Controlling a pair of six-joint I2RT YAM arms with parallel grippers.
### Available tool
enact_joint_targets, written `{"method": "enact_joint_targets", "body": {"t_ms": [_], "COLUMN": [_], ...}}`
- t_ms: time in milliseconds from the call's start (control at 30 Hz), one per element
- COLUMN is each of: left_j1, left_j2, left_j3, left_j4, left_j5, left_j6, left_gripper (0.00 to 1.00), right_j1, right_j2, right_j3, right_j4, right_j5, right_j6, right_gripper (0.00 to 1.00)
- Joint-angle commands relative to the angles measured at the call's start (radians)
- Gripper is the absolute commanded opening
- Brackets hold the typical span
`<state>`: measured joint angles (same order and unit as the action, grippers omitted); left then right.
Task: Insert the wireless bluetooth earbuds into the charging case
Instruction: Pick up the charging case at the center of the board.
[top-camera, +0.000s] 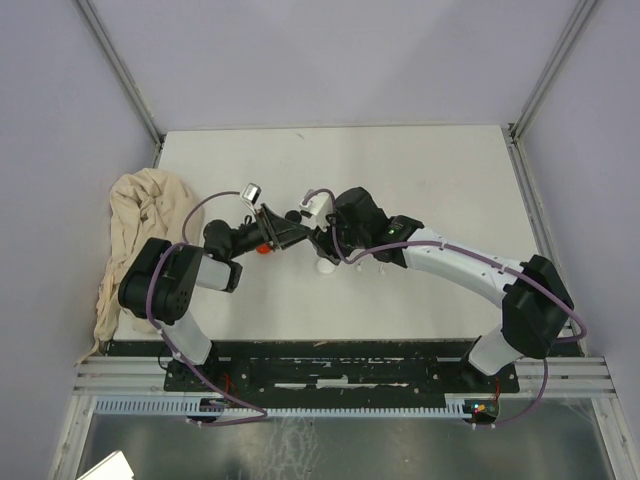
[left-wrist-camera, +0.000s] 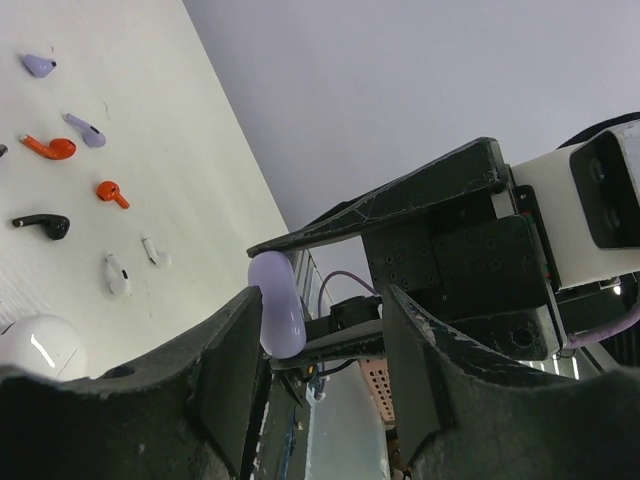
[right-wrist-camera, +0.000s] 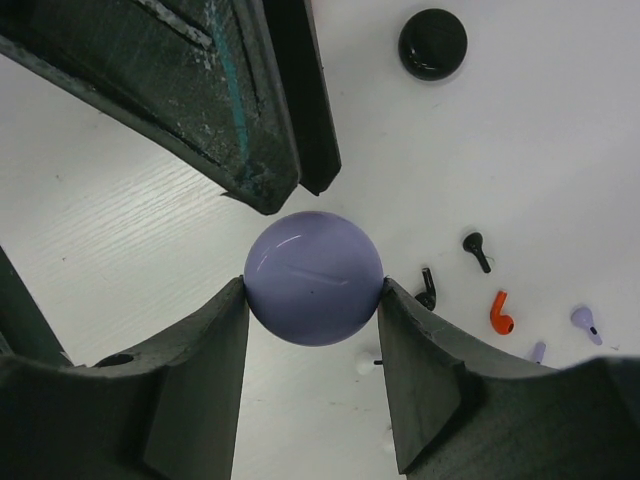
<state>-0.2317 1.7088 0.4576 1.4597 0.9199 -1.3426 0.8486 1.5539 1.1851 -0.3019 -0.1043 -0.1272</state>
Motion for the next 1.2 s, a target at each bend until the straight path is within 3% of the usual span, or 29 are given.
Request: {"method": "enact_joint_targets", "body": {"t_ms": [0,400,800,1167], "left_j1": [-0.010,-0.031,-0.057,-0.060], "left_j2": [0.004,-0.046,-0.054,-0.060], "left_j3": [0.035,0.055,0.064,0.067], "left_j4": [0.019,-0.237,-0.257,-0.254], "left_j5": [0.015,0.006,0.019,0.026], "left_j6": [0.023,0.174,0.190,0.191], "left_gripper": [0.57,0.56,0.51,0.39], "right_j1": [-0.002,-0.002,-0.002,-0.002], "right_j2": [0.000,-0.001,0.008,0.013], "right_j3": [0.037,0.040,0.047,0.044], "right_j4": [0.023,0.015,0.013,0.011], "right_j5": [-0.031,-0.038,-0.037,-0.029], "right_j6": [-0.011,-0.018,-0.025,-0.030], "right_gripper": [0.27,0.27,0.26,0.26]}}
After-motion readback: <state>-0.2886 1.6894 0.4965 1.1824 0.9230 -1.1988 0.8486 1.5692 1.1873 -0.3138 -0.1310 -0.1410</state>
